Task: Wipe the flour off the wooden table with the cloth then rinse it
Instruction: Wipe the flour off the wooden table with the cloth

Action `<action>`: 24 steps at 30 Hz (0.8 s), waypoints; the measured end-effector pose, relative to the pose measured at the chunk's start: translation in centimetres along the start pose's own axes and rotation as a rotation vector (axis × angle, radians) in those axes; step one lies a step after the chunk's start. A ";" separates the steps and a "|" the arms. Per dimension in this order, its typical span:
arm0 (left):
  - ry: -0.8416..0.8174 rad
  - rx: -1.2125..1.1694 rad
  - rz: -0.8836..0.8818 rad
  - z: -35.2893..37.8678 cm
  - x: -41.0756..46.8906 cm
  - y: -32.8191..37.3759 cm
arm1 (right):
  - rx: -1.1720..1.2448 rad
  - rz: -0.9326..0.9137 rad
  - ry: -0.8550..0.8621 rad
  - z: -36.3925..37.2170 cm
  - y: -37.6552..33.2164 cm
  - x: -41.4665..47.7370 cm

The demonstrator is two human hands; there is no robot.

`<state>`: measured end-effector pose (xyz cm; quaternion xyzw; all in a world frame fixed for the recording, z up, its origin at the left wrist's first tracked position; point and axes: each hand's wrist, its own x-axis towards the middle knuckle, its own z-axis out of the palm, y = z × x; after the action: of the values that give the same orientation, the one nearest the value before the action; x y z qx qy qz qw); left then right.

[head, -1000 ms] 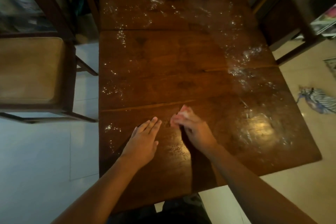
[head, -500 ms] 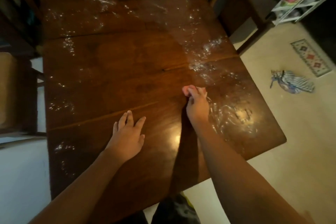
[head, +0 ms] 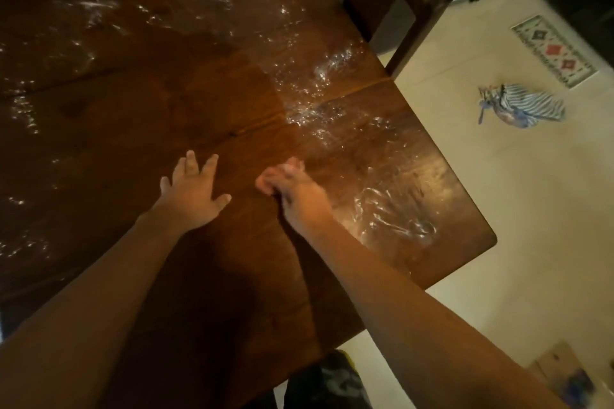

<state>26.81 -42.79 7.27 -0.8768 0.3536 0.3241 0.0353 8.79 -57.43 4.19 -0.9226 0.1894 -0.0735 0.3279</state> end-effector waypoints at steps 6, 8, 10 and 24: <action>-0.005 -0.007 -0.070 -2.2 2.3 -1.8 | -0.047 -0.115 0.086 -2.8 3.2 -1.4; -0.050 0.003 -0.080 -1.9 2.6 -1.8 | -0.048 0.083 0.202 -3.5 4.2 1.0; -0.088 -0.002 -0.112 -1.0 2.8 -1.8 | -0.053 0.198 0.173 -3.1 4.0 3.5; -0.153 -0.082 -0.111 -0.7 3.0 -1.8 | -0.019 0.051 0.160 -3.2 5.1 7.1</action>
<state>29.98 -43.44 5.78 -0.8685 0.2871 0.4018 0.0439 12.97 -65.79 3.51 -0.9118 0.2389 -0.1366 0.3046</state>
